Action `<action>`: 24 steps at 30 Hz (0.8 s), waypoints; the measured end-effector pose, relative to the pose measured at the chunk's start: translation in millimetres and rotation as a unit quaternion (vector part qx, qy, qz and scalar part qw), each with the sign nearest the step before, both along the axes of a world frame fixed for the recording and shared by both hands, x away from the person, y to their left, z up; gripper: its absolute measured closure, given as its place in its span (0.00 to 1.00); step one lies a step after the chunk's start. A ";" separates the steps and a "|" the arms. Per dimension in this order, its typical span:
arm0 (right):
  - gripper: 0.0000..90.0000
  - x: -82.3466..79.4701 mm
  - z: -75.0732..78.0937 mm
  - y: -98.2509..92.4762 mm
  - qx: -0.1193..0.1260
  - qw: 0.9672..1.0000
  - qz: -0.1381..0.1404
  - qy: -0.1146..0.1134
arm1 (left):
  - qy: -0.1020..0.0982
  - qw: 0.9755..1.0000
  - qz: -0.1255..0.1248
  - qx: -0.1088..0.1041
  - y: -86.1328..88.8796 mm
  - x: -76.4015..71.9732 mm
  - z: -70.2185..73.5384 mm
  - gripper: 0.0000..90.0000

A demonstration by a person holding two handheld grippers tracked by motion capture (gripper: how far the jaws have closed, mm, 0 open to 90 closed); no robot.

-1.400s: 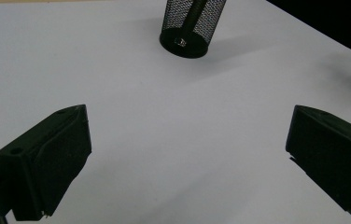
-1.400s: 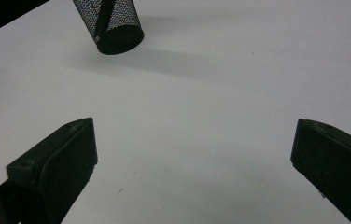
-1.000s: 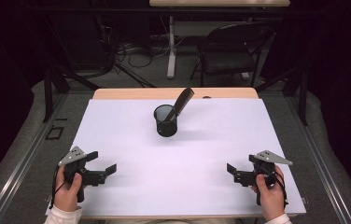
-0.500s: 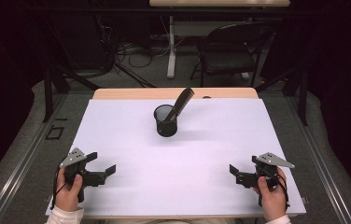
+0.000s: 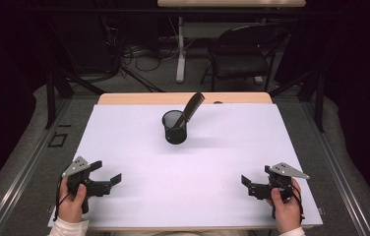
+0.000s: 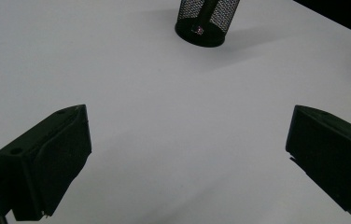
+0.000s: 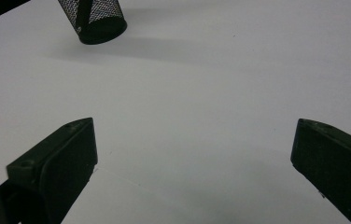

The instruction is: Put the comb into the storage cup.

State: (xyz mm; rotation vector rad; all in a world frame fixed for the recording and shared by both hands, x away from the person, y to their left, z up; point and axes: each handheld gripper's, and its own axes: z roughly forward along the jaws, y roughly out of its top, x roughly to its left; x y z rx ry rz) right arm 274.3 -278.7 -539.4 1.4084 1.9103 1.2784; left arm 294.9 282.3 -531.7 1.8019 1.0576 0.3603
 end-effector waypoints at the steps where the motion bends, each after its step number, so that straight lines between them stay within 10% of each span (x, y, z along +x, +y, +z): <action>1: 0.00 -0.3 0.0 -0.7 -0.002 1.000 0.001 0.006 | -0.001 1.000 -0.001 0.000 0.2 0.0 -0.2 0.01; 24: 0.01 0.6 -1.8 -8.9 0.007 1.000 -0.010 0.010 | 0.000 1.000 0.001 -0.002 1.5 -0.2 -2.6 0.01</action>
